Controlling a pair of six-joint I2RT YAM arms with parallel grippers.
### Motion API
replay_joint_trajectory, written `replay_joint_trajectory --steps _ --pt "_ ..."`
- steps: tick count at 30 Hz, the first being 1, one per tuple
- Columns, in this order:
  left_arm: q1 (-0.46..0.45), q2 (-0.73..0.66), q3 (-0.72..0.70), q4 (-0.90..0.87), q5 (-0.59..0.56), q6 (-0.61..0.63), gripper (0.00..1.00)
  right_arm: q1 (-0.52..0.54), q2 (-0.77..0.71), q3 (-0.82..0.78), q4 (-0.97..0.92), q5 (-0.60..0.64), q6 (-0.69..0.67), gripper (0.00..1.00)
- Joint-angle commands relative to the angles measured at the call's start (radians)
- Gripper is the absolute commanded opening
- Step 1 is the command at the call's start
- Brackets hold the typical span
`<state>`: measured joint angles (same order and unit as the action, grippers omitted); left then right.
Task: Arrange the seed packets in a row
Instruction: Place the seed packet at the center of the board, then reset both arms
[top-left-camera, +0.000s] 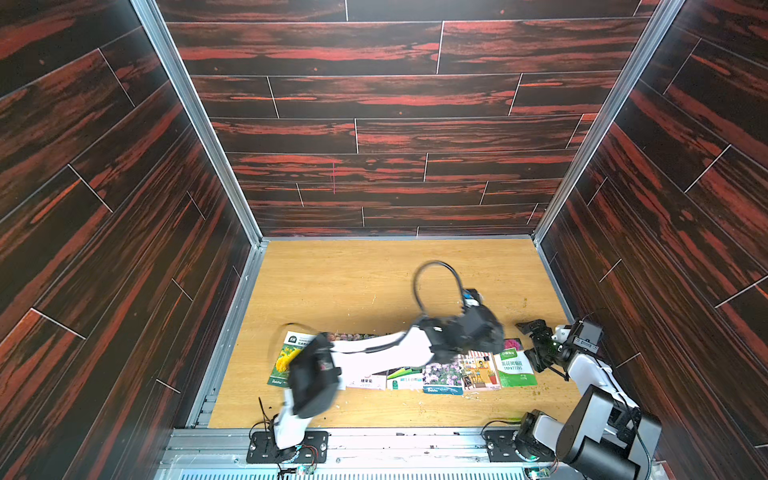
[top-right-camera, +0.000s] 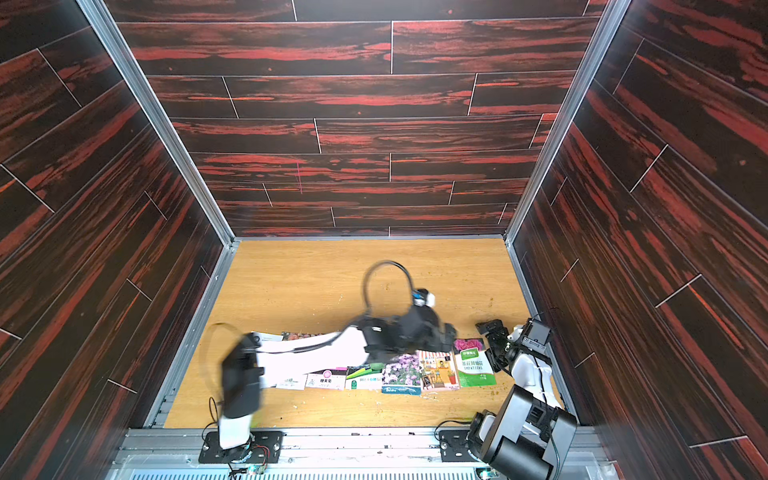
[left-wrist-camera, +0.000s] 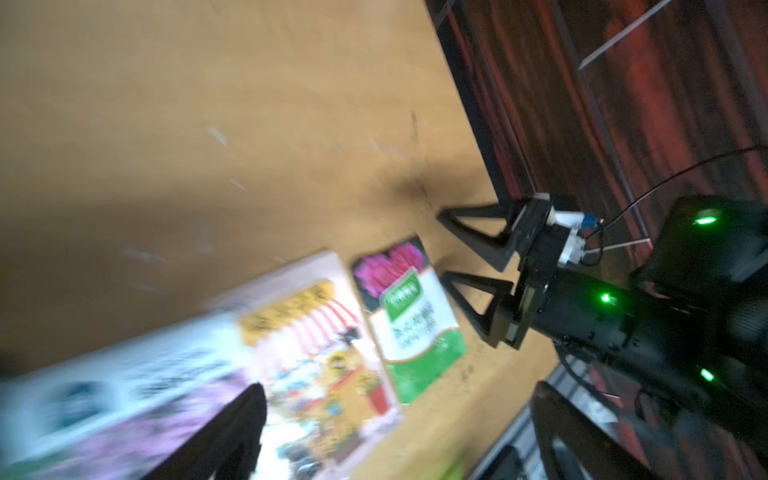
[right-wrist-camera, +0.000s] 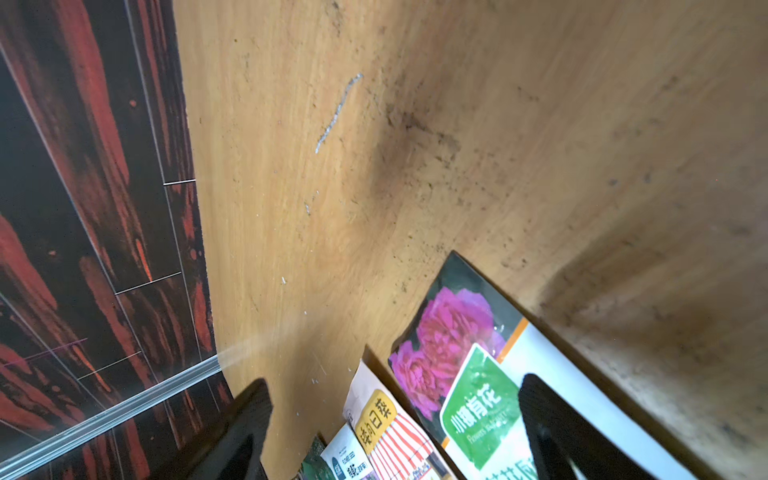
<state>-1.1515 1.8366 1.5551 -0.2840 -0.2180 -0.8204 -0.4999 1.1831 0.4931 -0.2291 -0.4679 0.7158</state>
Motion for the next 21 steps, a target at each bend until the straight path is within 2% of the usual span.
replay_joint_trajectory --steps 1,4,6,8,10,12,13,16,18,21 --pt "0.090 -0.246 -0.144 -0.098 -0.258 0.225 1.00 0.025 -0.021 0.029 0.000 -0.006 -0.042 0.94" --pt "0.213 -0.411 -0.274 -0.118 -0.433 0.322 1.00 0.150 -0.053 0.064 0.009 0.073 -0.048 0.96" --pt "0.302 -0.498 -0.369 -0.073 -0.546 0.391 1.00 0.284 -0.061 0.122 -0.016 0.218 -0.068 0.96" --pt "0.421 -0.589 -0.483 0.029 -0.555 0.492 1.00 0.419 -0.061 0.184 -0.040 0.394 -0.104 0.98" --pt "0.540 -0.657 -0.593 0.126 -0.589 0.539 1.00 0.482 -0.054 0.217 -0.027 0.493 -0.138 0.98" --pt "0.680 -0.700 -0.690 0.194 -0.560 0.533 1.00 0.489 -0.059 0.207 0.038 0.513 -0.192 0.99" --pt "0.740 -0.714 -0.737 0.235 -0.583 0.524 1.00 0.489 -0.070 0.184 0.096 0.503 -0.226 0.99" --pt "0.867 -0.726 -0.866 0.379 -0.595 0.521 1.00 0.489 -0.129 0.081 0.270 0.525 -0.296 0.99" --pt "0.910 -0.689 -0.928 0.491 -0.612 0.559 1.00 0.489 -0.143 0.035 0.341 0.584 -0.368 0.99" --pt "0.959 -0.573 -0.937 0.539 -0.638 0.601 1.00 0.489 -0.101 0.025 0.345 0.736 -0.424 0.99"
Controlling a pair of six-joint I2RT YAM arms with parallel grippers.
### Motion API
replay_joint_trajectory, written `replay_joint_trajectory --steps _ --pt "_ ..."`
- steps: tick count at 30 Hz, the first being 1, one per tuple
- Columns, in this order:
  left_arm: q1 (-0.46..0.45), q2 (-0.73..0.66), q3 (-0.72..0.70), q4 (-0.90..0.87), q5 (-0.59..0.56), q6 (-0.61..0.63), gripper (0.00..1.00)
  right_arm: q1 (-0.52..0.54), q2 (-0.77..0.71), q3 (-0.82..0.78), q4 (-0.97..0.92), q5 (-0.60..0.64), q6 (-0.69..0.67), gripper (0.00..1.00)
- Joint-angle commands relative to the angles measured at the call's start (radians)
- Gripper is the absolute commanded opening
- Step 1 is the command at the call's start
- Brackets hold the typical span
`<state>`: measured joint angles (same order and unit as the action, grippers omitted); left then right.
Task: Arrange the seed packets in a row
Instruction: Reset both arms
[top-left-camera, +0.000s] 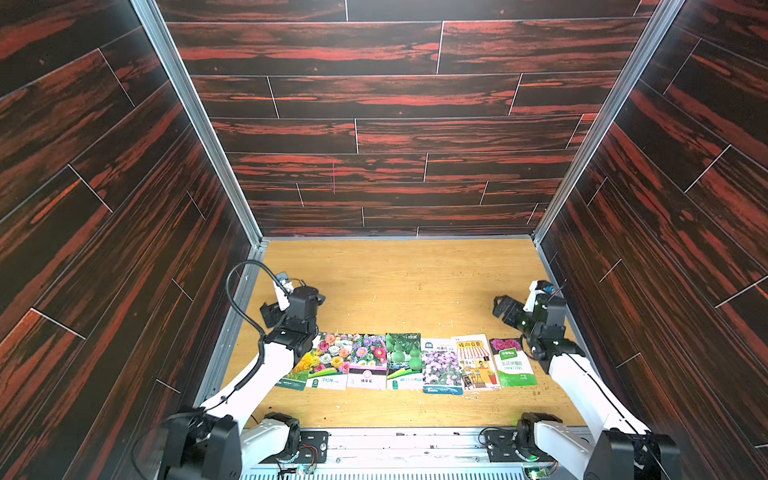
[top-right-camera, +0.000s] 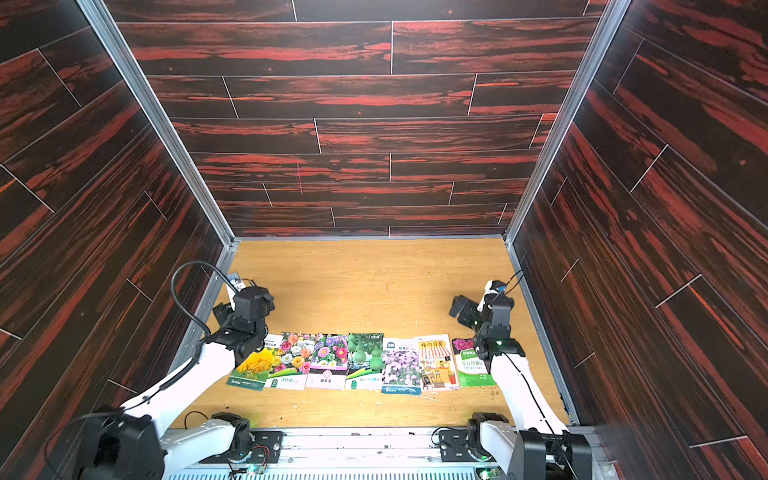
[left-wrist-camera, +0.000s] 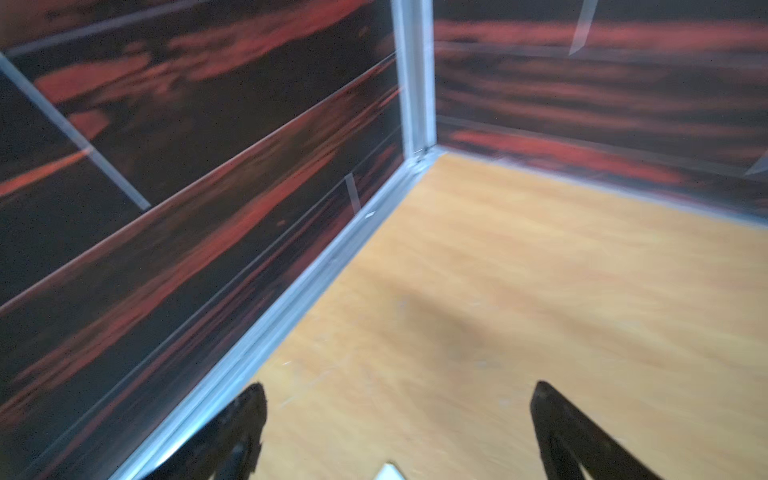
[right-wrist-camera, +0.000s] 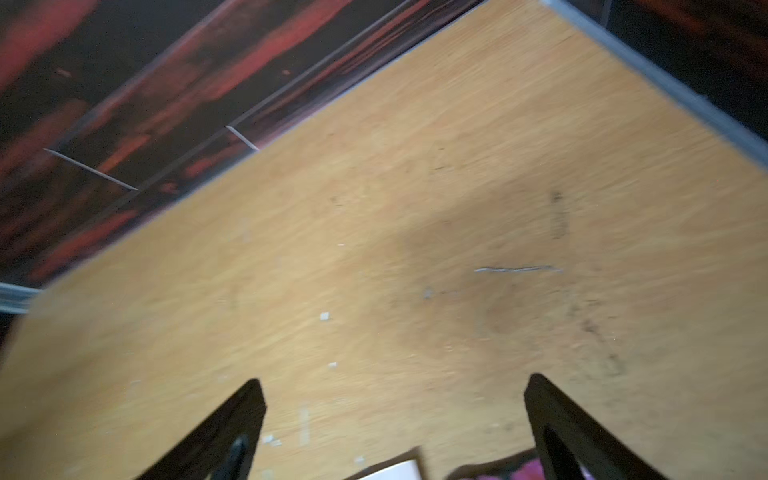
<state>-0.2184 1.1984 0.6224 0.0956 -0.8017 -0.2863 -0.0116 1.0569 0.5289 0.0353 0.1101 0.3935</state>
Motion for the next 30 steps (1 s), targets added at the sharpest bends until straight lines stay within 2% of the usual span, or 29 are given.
replay_joint_trajectory --steps 1,4,7,10,13,15,17,20,23,24,27,29,30 --pt "0.037 0.110 -0.008 0.194 -0.077 0.082 1.00 0.000 0.038 -0.020 0.109 0.197 -0.106 0.99" --pt "0.076 0.215 -0.046 0.367 -0.122 0.095 1.00 0.001 0.033 -0.140 0.352 0.276 -0.145 0.98" --pt "0.105 0.300 -0.065 0.483 -0.065 0.115 1.00 -0.003 0.032 -0.269 0.639 0.283 -0.214 0.98" --pt "0.126 0.366 -0.080 0.583 0.014 0.139 1.00 -0.024 0.083 -0.332 0.843 0.214 -0.248 0.98" --pt "0.155 0.345 -0.070 0.520 0.134 0.131 1.00 -0.080 0.189 -0.371 1.042 0.081 -0.209 0.97" --pt "0.161 0.334 -0.111 0.586 0.205 0.152 1.00 -0.101 0.266 -0.389 1.175 0.012 -0.216 0.94" --pt "0.162 0.323 -0.139 0.623 0.239 0.159 1.00 -0.106 0.283 -0.366 1.164 0.001 -0.249 0.94" --pt "0.191 0.322 -0.158 0.655 0.322 0.151 1.00 -0.115 0.400 -0.380 1.317 -0.001 -0.249 0.94" --pt "0.198 0.320 -0.158 0.649 0.342 0.148 1.00 -0.115 0.529 -0.392 1.469 -0.020 -0.253 0.95" --pt "0.200 0.321 -0.167 0.662 0.383 0.164 1.00 -0.115 0.537 -0.387 1.468 -0.043 -0.260 0.96" --pt "0.200 0.344 -0.218 0.765 0.461 0.199 1.00 -0.115 0.514 -0.306 1.279 -0.125 -0.291 0.99" --pt "0.200 0.363 -0.230 0.822 0.456 0.201 1.00 -0.112 0.507 -0.220 1.109 -0.235 -0.343 0.99" --pt "0.200 0.358 -0.226 0.804 0.460 0.199 1.00 -0.112 0.512 -0.233 1.145 -0.233 -0.336 0.99"
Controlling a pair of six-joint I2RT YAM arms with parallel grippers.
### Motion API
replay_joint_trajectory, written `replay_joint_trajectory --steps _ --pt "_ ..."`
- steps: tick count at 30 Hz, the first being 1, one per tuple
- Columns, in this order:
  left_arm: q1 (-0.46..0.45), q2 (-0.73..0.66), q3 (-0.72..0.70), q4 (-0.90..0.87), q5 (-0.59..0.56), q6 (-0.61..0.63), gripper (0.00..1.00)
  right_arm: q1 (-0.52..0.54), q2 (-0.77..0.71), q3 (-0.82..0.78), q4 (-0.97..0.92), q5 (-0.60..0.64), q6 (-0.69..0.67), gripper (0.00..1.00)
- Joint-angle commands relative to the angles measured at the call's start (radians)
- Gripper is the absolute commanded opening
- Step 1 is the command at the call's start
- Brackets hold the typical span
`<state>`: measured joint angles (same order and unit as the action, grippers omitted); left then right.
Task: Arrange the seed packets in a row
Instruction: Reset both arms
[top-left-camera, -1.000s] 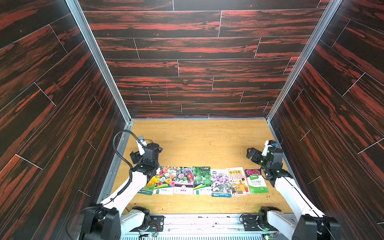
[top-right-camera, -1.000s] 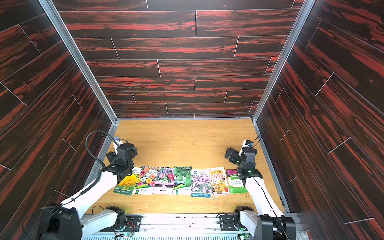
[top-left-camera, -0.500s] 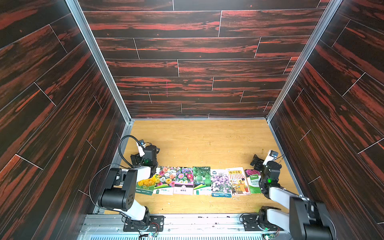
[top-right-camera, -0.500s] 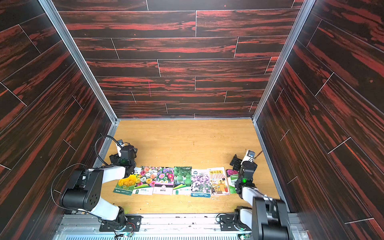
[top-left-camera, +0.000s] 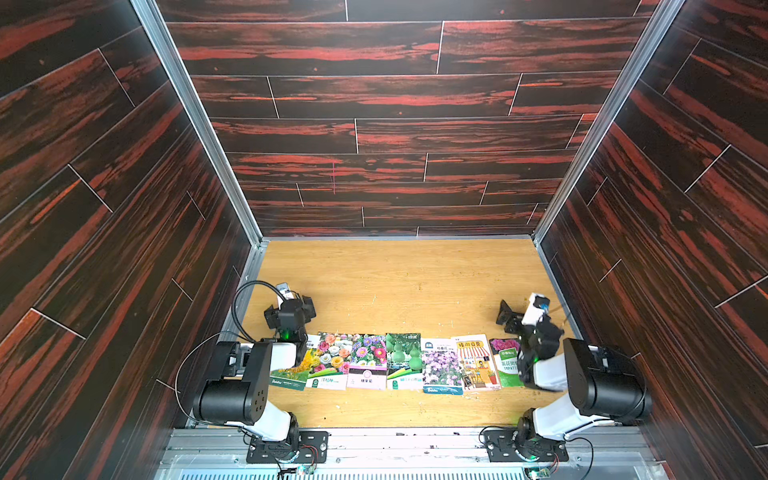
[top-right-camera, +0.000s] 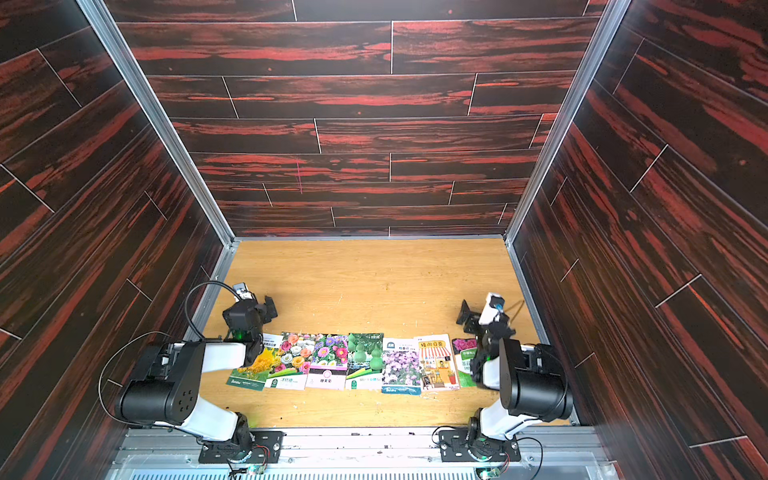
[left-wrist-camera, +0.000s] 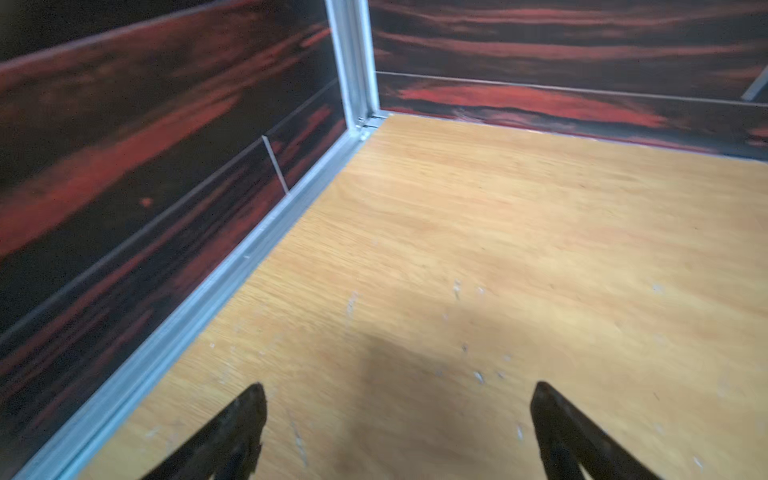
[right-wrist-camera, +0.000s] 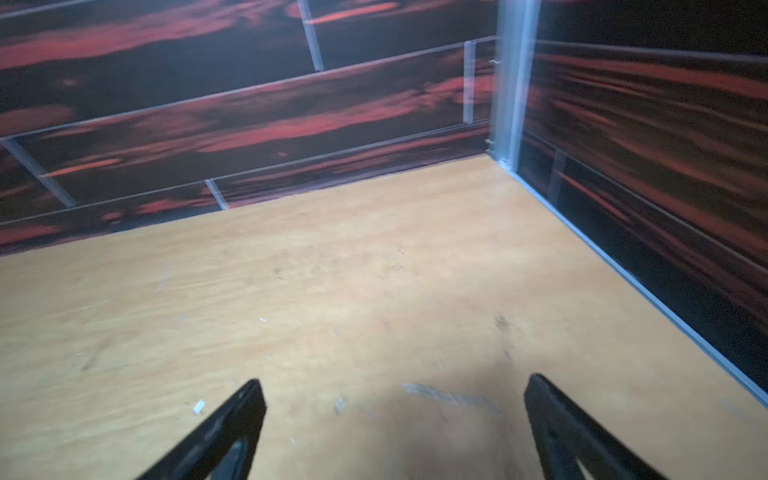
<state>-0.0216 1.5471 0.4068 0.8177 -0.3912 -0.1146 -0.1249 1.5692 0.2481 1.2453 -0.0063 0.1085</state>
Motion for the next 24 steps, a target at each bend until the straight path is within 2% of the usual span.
replay_joint_trajectory --steps 1,24 --pt "0.003 0.002 -0.008 0.067 0.049 0.028 1.00 0.002 -0.002 0.051 -0.082 -0.114 -0.052 0.99" --pt "0.003 -0.004 -0.006 0.055 0.051 0.027 1.00 0.011 -0.003 0.055 -0.086 -0.098 -0.057 0.99"
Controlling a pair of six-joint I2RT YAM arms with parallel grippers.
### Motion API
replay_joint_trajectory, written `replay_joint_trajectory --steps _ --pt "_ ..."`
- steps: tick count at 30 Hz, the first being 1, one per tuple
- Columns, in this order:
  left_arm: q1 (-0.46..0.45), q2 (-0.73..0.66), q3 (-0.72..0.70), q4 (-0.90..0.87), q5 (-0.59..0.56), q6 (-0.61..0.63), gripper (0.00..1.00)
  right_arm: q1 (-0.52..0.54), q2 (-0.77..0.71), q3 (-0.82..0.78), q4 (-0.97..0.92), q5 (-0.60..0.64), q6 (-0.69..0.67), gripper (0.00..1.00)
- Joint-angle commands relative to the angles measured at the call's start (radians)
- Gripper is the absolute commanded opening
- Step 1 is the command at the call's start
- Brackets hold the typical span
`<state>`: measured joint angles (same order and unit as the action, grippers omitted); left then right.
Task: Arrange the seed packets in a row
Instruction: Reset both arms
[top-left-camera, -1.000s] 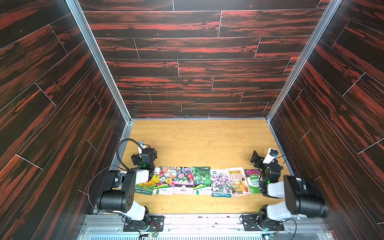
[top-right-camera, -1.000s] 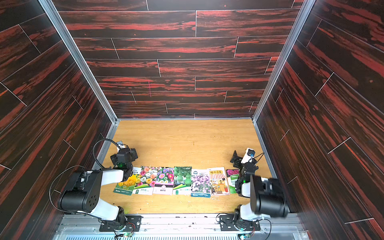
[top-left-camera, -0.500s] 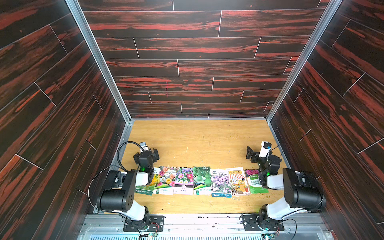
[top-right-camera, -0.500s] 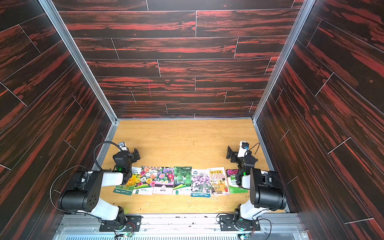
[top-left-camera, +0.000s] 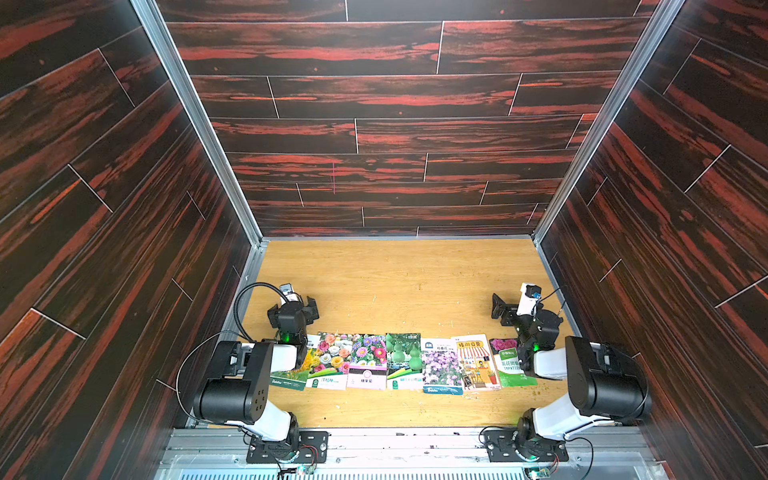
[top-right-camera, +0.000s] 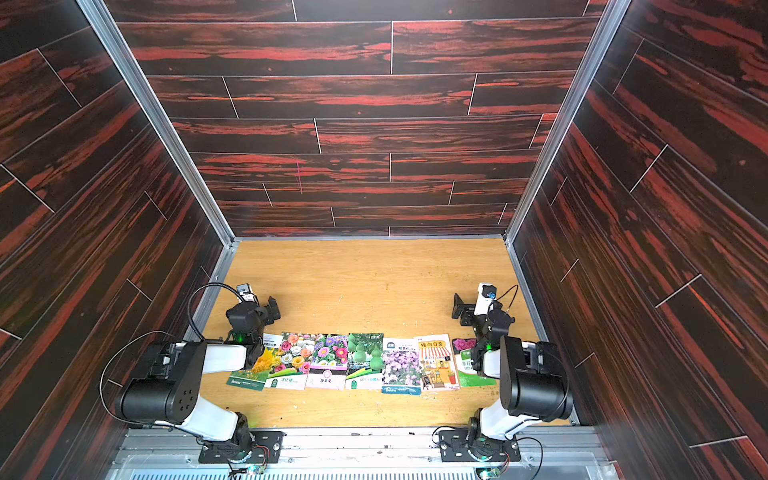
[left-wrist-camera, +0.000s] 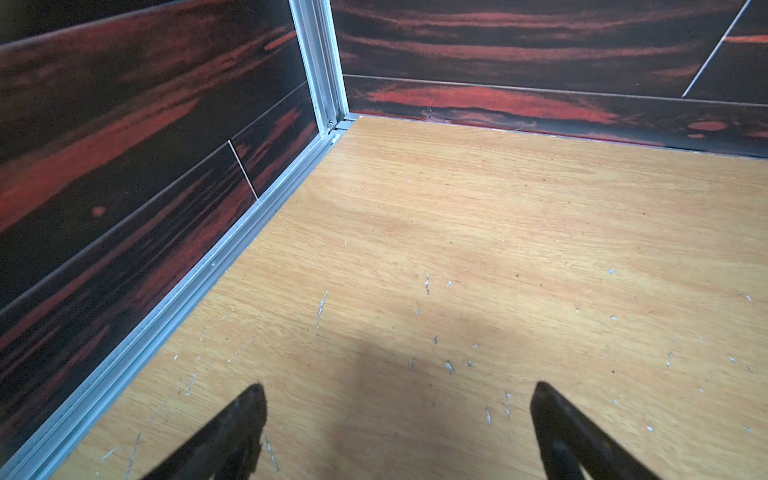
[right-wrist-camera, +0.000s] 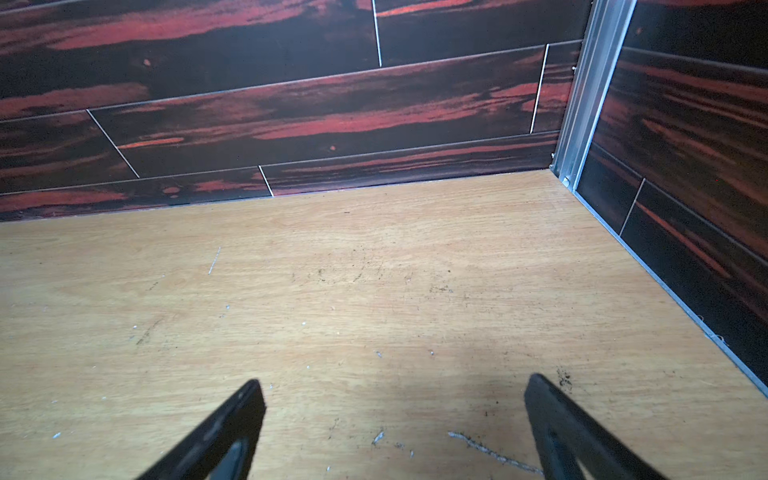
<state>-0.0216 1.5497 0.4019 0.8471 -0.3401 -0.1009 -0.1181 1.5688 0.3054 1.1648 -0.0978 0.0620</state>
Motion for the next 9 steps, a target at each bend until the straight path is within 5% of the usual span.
replay_joint_trajectory --steps 1,9 --pt "0.002 -0.007 -0.002 0.026 0.000 0.014 1.00 0.004 -0.001 -0.002 -0.008 -0.006 -0.010 0.99" --pt "0.003 -0.008 -0.002 0.026 0.000 0.014 1.00 0.004 -0.004 -0.005 -0.006 -0.006 -0.010 0.99"
